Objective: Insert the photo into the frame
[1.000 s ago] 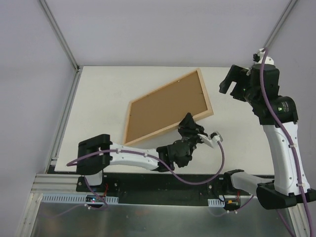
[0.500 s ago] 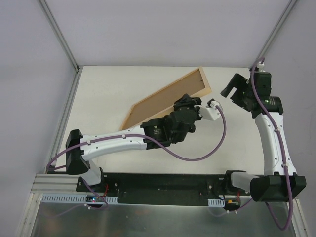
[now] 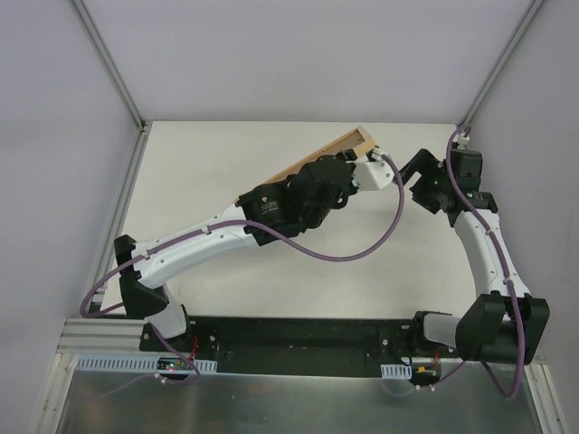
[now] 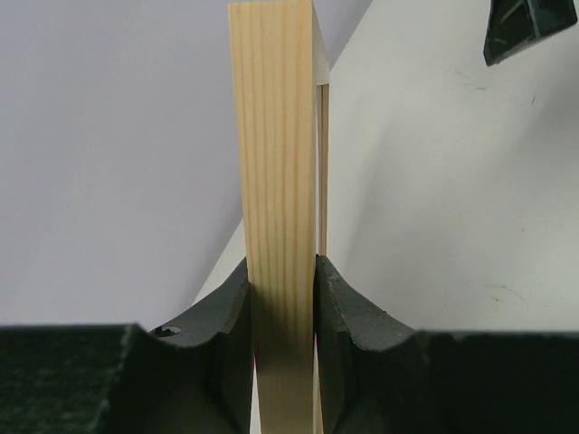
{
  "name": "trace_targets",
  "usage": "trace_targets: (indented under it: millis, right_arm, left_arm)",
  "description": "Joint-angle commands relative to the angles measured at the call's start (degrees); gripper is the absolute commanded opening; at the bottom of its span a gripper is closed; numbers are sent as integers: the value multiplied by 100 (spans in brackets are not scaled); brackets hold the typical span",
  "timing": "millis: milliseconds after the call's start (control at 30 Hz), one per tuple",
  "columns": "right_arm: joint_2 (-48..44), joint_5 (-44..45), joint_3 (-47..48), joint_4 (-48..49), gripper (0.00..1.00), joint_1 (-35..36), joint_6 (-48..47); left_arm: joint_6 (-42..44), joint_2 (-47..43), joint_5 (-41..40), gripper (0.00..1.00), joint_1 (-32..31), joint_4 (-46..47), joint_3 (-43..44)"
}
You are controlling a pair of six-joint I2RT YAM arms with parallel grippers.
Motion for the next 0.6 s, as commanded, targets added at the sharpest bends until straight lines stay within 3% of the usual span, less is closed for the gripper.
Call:
trace_targets:
  millis: [0,200,400,567]
  right_arm:
    - [-69,-204,-120,411,98,-18,110]
    - [-104,-222,-463,481,98,-18,22]
    - [-61,-599,-912,1245,99,-18,-14]
    - [45,-784,-850,1422,99,-18,109]
  left_arm:
    - [153,122,426,0,254,-497,1020]
    - [-120,711,813,0,580,-1202,2189]
    - [-620,519,1270,0,782,-1211,2445]
    - [-814,536,1078,0,808,-1378,2701]
